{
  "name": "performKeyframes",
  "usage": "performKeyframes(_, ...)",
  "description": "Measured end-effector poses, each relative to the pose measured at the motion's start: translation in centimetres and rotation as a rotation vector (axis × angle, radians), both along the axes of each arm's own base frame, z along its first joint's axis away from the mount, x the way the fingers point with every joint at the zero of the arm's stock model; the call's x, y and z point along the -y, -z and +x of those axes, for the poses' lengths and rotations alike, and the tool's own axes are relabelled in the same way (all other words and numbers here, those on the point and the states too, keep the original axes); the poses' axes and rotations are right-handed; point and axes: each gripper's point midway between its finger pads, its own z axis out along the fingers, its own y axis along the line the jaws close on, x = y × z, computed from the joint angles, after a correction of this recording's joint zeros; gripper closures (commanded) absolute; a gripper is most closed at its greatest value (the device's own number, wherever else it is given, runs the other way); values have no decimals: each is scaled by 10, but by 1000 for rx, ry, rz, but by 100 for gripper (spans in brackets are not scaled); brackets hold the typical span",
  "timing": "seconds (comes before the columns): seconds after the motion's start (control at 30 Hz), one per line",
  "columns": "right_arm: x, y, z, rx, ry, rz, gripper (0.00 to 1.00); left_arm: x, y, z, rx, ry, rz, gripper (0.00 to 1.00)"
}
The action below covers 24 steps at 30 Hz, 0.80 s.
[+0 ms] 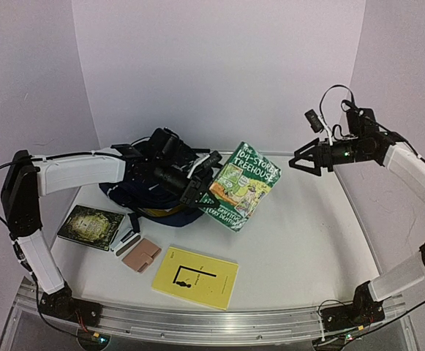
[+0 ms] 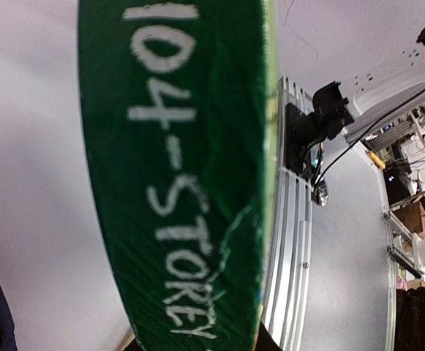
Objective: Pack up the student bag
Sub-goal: Pick up the book from the center of the board.
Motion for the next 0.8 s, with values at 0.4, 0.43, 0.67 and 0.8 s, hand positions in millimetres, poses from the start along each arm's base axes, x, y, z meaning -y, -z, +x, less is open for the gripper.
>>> performKeyframes(0.4, -49, 42, -76, 24, -327, -223, 2, -2, 28, -64, 38, 173, 177, 98)
performKeyframes(0.43, -50, 45, -78, 22, -339, -232, 2, 0, 28, -68, 49, 189, 177, 98)
performKeyframes(0.67, -55, 73, -87, -67, -417, -283, 30, 6, 29, -89, 130, 270, 198, 99)
performKeyframes(0.8, -55, 79, -99, -125, -476, -295, 42, 4, 33, -86, 172, 270, 219, 99)
